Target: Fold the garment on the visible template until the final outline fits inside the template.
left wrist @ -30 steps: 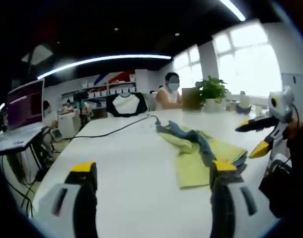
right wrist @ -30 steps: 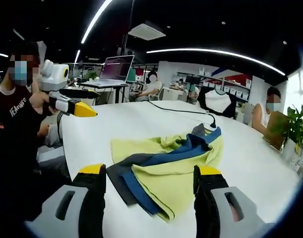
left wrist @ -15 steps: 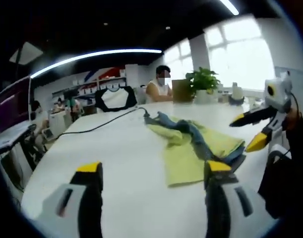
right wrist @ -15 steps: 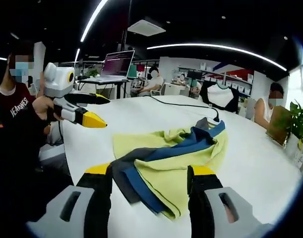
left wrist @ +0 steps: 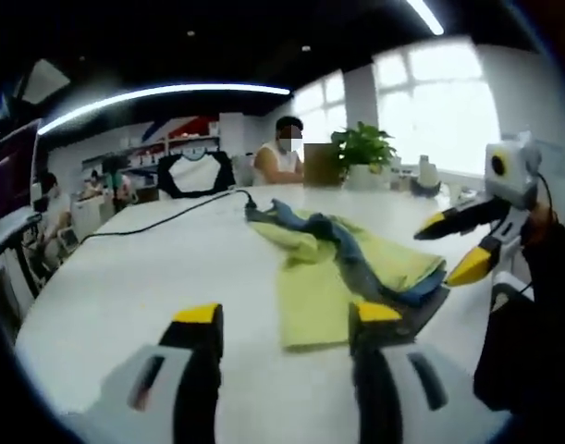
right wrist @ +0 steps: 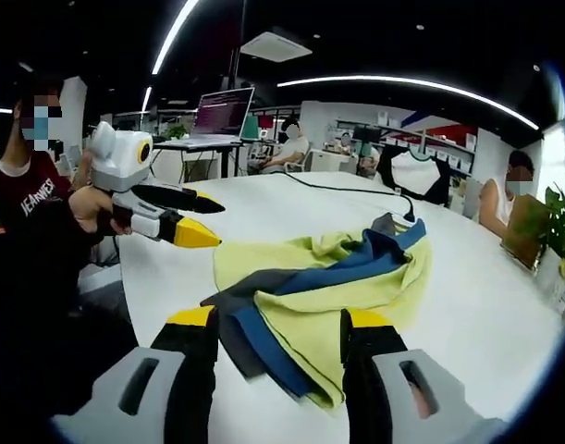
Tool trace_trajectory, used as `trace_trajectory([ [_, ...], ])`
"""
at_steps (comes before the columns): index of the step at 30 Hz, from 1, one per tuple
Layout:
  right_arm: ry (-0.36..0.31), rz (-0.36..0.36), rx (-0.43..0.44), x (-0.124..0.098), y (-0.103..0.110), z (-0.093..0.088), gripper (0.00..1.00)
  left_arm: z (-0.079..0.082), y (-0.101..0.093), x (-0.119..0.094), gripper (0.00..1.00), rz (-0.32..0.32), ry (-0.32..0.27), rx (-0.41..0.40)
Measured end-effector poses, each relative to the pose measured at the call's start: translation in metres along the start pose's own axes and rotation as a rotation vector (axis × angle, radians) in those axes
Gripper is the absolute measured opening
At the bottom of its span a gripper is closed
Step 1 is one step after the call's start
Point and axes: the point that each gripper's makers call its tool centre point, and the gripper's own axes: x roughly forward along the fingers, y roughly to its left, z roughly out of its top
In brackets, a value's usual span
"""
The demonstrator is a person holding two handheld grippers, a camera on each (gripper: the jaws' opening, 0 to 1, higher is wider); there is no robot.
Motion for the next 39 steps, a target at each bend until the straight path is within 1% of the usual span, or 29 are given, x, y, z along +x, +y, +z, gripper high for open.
trace_trajectory([
  [4,0.004,0.019,0.006,0.005,0.004,-0.001,0.44,-0.006,-0.007,0.005,0.40,-0.032,0.011,-0.028],
  [6,0.015,0.026,-0.003,0.007,0.007,-0.002,0.43,-0.007,-0.009,0.006,0.37,-0.042,0.017,-0.031],
  [8,0.026,0.040,-0.021,0.009,0.011,-0.004,0.37,-0.009,-0.010,0.007,0.34,-0.049,0.020,-0.042],
  [9,0.028,0.049,-0.018,0.010,0.013,-0.005,0.34,-0.011,-0.012,0.007,0.29,-0.059,0.036,-0.048],
  [11,0.032,0.061,-0.012,0.012,0.016,-0.005,0.32,-0.013,-0.012,0.008,0.25,-0.062,0.040,-0.075],
  [16,0.050,0.079,-0.019,0.015,0.021,-0.010,0.27,-0.015,-0.012,0.008,0.25,-0.060,0.048,-0.072],
  [21,0.063,0.091,-0.020,0.020,0.024,-0.010,0.24,-0.016,-0.012,0.009,0.24,-0.069,0.053,-0.110],
  [23,0.075,0.101,-0.026,0.021,0.026,-0.012,0.23,-0.014,-0.010,0.009,0.24,-0.056,0.035,-0.113],
  [24,0.084,0.113,-0.024,0.021,0.028,-0.013,0.23,-0.014,-0.010,0.009,0.24,-0.055,0.035,-0.104],
  [25,0.094,0.121,-0.014,0.021,0.029,-0.015,0.23,-0.014,-0.010,0.009,0.24,-0.054,0.038,-0.098],
  [27,0.115,0.114,-0.040,0.022,0.029,-0.017,0.23,-0.016,-0.009,0.008,0.24,-0.052,0.049,-0.100],
  [33,0.104,0.121,-0.020,0.025,0.027,-0.014,0.21,-0.020,-0.008,0.010,0.24,-0.054,0.069,-0.132],
  [36,0.112,0.121,-0.025,0.026,0.026,-0.015,0.18,-0.022,-0.009,0.010,0.24,-0.057,0.079,-0.135],
  [39,0.115,0.130,-0.024,0.028,0.028,-0.016,0.17,-0.027,-0.010,0.011,0.24,-0.056,0.104,-0.162],
])
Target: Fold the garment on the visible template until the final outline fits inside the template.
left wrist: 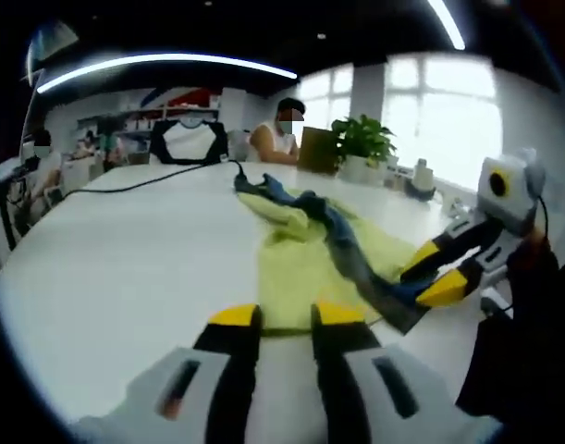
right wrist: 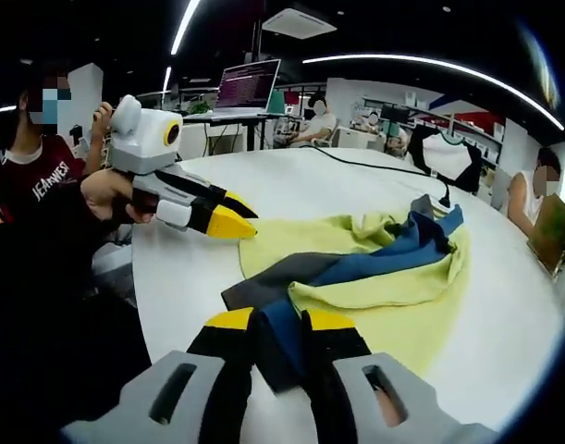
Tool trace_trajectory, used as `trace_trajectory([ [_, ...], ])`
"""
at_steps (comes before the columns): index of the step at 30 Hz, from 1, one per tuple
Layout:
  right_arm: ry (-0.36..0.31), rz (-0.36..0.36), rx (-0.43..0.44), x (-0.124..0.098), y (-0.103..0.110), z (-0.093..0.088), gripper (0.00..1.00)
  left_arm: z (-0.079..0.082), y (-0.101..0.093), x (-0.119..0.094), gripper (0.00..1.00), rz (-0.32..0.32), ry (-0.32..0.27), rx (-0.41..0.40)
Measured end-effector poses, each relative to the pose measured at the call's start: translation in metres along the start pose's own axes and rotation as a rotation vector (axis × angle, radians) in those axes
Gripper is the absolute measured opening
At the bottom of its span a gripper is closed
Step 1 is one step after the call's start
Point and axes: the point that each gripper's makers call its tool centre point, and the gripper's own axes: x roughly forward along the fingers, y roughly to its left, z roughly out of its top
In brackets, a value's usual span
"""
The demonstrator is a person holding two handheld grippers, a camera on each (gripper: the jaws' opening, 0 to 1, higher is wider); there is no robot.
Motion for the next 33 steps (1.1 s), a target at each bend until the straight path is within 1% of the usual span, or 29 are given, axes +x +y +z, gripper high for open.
trace_trajectory([
  [1,0.001,0.001,0.002,0.001,0.000,0.000,0.16,0.003,0.000,0.000,0.24,0.000,-0.016,0.010],
  [2,0.002,0.002,0.004,0.001,0.000,-0.001,0.16,0.001,0.000,0.000,0.24,0.001,-0.002,0.008],
  [4,0.003,0.006,0.008,0.002,0.000,-0.001,0.15,0.001,0.001,-0.001,0.23,0.002,-0.004,0.017],
  [7,0.000,0.011,0.015,0.002,0.001,-0.001,0.13,0.001,0.004,-0.001,0.18,0.023,-0.002,0.036],
  [8,-0.003,0.027,0.035,0.003,0.002,-0.001,0.12,0.001,0.005,-0.002,0.16,0.028,-0.003,0.033],
  [12,-0.010,0.026,0.058,0.003,0.001,-0.002,0.09,0.001,0.007,-0.001,0.15,0.028,-0.015,0.033],
  [13,-0.011,0.023,0.060,0.003,0.000,-0.002,0.07,0.001,0.007,-0.001,0.14,0.027,-0.013,0.056],
  [15,-0.017,0.021,0.078,0.003,-0.002,-0.002,0.05,0.001,0.010,0.000,0.11,0.063,-0.008,0.104],
  [16,-0.018,0.021,0.083,0.003,-0.003,-0.002,0.04,0.001,0.009,0.000,0.10,0.065,-0.008,0.109],
  [18,-0.022,0.021,0.081,0.003,-0.004,-0.003,0.02,0.000,0.008,0.000,0.08,0.058,-0.007,0.096],
  [21,-0.035,0.008,0.087,0.003,-0.005,-0.002,0.01,0.000,0.006,0.001,0.05,0.047,-0.009,0.098],
  [23,-0.049,-0.001,0.056,0.002,-0.004,0.000,0.00,0.000,0.004,0.001,0.05,0.049,-0.004,0.115],
  [25,-0.050,-0.001,0.054,0.002,-0.004,0.000,0.00,0.000,0.003,0.001,0.05,0.048,0.000,0.130],
  [28,-0.070,0.000,0.082,0.000,-0.006,0.003,0.00,-0.001,0.002,0.000,0.05,0.043,0.004,0.136],
  [30,-0.092,0.007,0.133,-0.003,-0.007,0.007,0.00,-0.001,0.000,-0.001,0.05,0.037,0.006,0.135],
  [33,-0.090,0.011,0.141,-0.006,-0.009,0.008,0.00,-0.001,-0.001,-0.002,0.04,0.032,0.009,0.138],
])
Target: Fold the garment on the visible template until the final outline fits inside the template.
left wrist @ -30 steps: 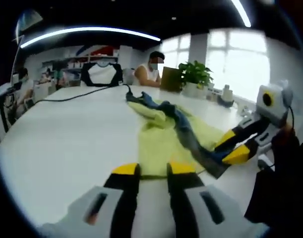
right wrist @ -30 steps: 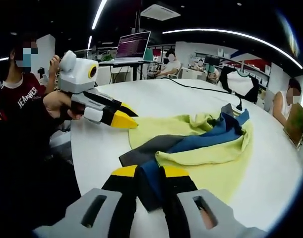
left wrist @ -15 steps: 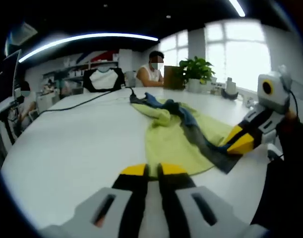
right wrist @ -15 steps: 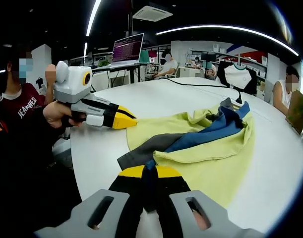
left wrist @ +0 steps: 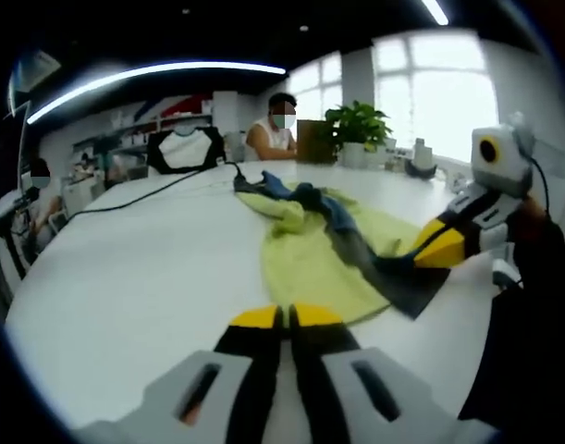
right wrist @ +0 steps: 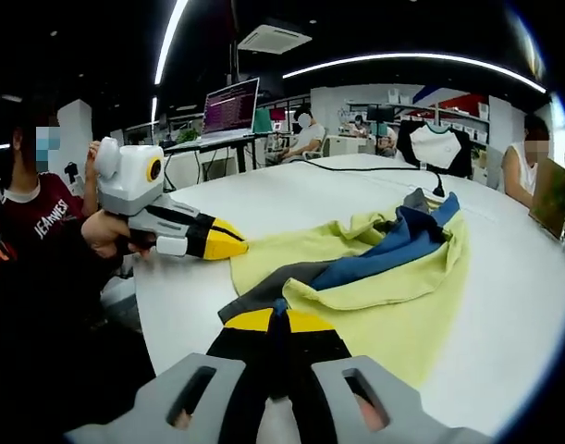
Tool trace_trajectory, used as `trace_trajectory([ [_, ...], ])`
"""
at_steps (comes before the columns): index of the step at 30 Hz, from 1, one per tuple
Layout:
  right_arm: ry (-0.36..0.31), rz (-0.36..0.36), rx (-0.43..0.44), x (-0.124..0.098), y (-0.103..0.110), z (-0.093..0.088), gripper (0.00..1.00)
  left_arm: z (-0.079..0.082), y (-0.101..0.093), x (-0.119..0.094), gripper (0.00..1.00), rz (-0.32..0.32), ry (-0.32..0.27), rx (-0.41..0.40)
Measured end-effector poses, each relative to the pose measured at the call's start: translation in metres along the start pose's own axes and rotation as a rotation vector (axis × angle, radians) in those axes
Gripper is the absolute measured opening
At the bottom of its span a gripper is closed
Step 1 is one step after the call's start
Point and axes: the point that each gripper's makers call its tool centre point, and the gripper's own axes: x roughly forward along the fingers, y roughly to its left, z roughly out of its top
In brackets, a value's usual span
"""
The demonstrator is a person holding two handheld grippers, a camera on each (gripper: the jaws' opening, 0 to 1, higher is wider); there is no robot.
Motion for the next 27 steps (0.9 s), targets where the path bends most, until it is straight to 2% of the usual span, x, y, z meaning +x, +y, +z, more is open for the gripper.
trace_trajectory([
  [13,-0.032,-0.022,0.025,-0.009,-0.007,0.013,0.00,0.006,-0.003,-0.005,0.04,-0.011,-0.011,0.011],
  [18,-0.062,-0.050,0.032,-0.018,-0.018,0.022,0.00,0.009,-0.004,-0.007,0.04,-0.022,-0.019,0.042],
  [27,-0.113,-0.120,0.048,-0.041,-0.048,0.039,0.00,0.009,-0.006,-0.009,0.05,-0.041,-0.016,0.032],
])
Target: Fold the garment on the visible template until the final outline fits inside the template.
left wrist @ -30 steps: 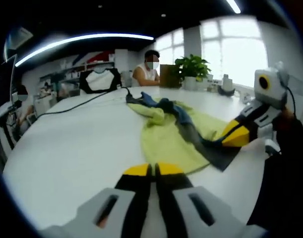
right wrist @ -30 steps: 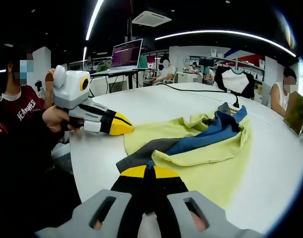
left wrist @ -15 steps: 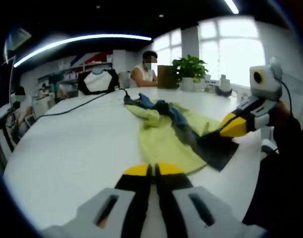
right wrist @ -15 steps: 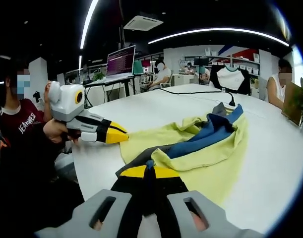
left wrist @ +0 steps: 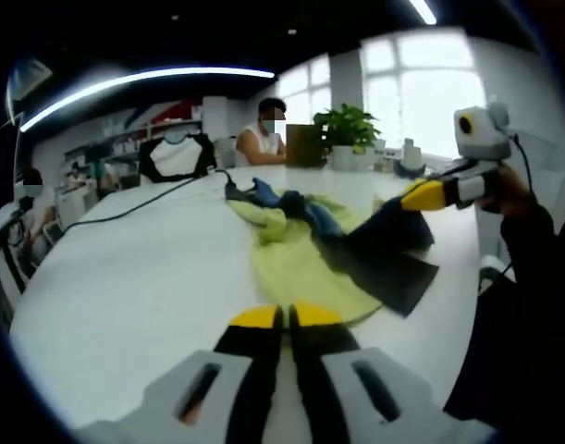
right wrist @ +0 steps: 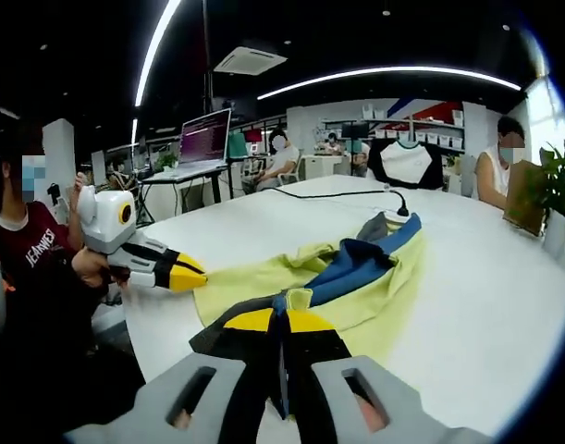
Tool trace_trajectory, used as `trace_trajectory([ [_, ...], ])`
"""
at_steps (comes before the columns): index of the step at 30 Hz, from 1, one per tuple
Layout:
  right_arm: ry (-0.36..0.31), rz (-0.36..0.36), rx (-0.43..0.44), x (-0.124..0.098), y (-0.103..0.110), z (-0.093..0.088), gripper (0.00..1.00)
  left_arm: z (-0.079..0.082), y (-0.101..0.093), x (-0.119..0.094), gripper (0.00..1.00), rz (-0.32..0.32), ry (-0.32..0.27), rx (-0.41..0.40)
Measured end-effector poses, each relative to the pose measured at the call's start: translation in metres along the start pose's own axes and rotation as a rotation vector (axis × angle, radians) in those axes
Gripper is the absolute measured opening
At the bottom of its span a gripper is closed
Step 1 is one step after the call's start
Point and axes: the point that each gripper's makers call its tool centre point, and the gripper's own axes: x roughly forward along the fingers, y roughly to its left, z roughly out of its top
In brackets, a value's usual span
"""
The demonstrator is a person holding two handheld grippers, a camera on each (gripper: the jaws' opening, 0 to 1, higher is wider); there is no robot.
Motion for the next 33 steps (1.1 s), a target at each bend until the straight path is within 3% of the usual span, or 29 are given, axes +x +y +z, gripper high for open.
trace_trajectory([
  [5,-0.030,-0.050,0.004,-0.013,-0.019,0.012,0.00,0.000,0.001,-0.001,0.05,-0.011,0.003,-0.002],
  [19,-0.052,-0.113,-0.018,-0.027,-0.040,0.022,0.00,0.001,0.000,-0.006,0.05,-0.027,0.001,-0.052],
  [27,-0.068,-0.165,-0.009,-0.040,-0.057,0.024,0.00,-0.008,-0.001,-0.004,0.05,-0.033,0.028,-0.047],
  [33,-0.080,-0.206,-0.007,-0.051,-0.071,0.028,0.00,-0.006,-0.003,-0.007,0.05,-0.040,0.025,-0.046],
])
